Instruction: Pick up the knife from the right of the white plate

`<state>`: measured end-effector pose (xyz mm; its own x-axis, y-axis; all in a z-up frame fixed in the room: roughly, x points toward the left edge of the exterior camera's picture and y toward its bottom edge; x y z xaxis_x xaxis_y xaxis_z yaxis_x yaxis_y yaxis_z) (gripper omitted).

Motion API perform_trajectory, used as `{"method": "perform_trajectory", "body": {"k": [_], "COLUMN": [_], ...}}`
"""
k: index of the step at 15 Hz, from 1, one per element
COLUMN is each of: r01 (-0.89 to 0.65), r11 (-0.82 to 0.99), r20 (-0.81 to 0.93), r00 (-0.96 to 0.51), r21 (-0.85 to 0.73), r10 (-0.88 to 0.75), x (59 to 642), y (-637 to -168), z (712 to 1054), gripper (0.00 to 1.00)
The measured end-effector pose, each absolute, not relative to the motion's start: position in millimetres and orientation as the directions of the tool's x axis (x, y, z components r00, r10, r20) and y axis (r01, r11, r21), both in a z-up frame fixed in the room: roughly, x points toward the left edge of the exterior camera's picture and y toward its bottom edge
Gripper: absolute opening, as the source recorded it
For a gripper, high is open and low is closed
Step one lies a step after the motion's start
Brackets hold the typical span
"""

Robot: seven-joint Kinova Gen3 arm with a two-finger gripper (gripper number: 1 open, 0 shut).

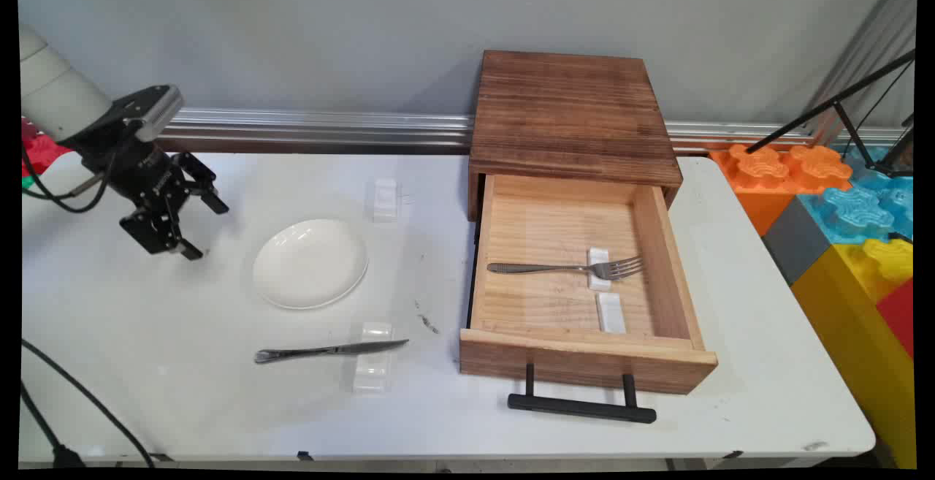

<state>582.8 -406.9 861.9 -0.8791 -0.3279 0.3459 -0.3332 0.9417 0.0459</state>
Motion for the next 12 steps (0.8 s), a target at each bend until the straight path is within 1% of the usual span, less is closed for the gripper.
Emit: {"method": "perform_trajectory", "body": {"k": [5,12], "r01": [-0.353,-0.383], "r11": [0.933,0.920], "r20": [0.371,0.368], "r00": [-0.859,-0.846], "r21": [0.070,0.083], "r10": [-0.353,-0.386], "x": [556.0,500.1], "y": [-386.9,-362.4], "z": [858.5,851.3], "gripper": [1.00,1.00]}}
